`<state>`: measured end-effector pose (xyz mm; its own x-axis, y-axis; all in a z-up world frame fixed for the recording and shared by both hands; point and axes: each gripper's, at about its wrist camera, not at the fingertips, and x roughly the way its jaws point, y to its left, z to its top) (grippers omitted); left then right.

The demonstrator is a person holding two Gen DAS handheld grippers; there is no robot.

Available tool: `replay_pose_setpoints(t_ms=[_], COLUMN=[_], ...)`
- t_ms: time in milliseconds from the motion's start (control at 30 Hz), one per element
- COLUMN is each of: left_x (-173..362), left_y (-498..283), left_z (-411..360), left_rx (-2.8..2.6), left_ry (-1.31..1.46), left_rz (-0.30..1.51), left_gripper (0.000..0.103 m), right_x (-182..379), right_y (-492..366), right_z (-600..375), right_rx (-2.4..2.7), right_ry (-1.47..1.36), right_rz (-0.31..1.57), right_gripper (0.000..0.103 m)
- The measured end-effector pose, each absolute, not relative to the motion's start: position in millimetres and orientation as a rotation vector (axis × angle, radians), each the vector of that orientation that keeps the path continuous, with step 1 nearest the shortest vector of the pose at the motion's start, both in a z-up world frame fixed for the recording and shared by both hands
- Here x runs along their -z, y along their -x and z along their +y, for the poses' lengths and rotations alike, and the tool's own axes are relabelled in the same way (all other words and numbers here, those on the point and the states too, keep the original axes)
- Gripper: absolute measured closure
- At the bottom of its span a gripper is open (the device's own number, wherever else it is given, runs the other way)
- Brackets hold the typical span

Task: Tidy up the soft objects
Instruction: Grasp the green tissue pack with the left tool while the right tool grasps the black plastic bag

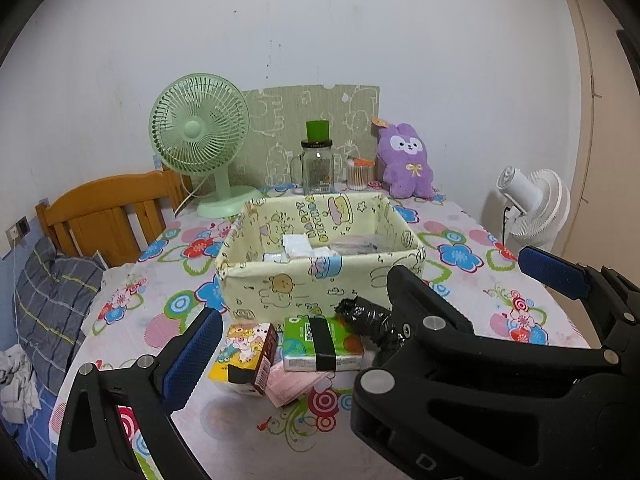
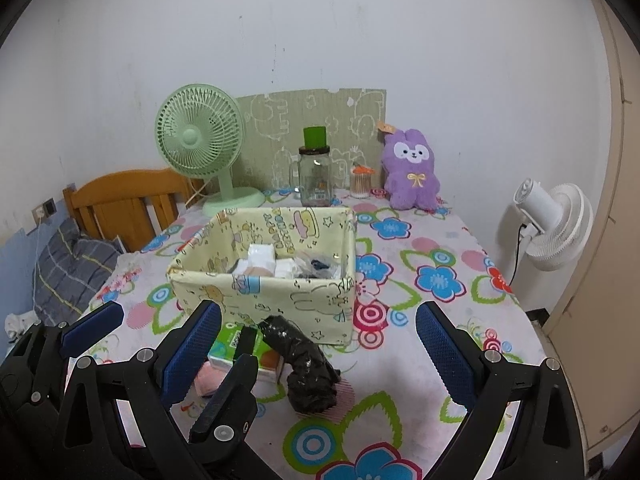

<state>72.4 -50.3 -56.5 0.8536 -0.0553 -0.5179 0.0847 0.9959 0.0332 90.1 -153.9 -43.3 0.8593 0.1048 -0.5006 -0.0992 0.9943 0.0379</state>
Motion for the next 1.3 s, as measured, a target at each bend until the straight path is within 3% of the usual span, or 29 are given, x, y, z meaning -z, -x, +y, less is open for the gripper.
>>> replay_pose_setpoints(t_ms=[867,1067,1167,1233,1300], left_x=[114.2,122.3,125.6,128.2,130.2], left_y=[-113.0,-122.0,-125.5,-128.2,-129.7], left_z=[-43.7,-44.8,-46.0,-47.6,-48.9], left_rx=[0.08,0.071,0.065,0.063,0.069], left_ry=[-0.057,-0.068,-0.07,-0.078,-0.083], left_rz=[0.713,0.739,0.752,0.764,0.772], left_gripper=[0.002,0.002,0.002,0.003,0.003], right_x=[106.1,119.0,123.6,127.2,131.1], right_y=[-133.7,-146.3,-151.7,-153.5,-154.5], right_z=[-144.6,-145.9,-146.9,-149.0,-151.9], right_rx=[-0.187,-0.202,-0.205,-0.198,-0.201], right_ry=[-0.032,-0.058,-0.069,-0.084,-0.104], right_rz=[0.689,0.733,0.754,0.767,0.775], right_gripper=[0.008,0.019,0.033,0.049,0.051])
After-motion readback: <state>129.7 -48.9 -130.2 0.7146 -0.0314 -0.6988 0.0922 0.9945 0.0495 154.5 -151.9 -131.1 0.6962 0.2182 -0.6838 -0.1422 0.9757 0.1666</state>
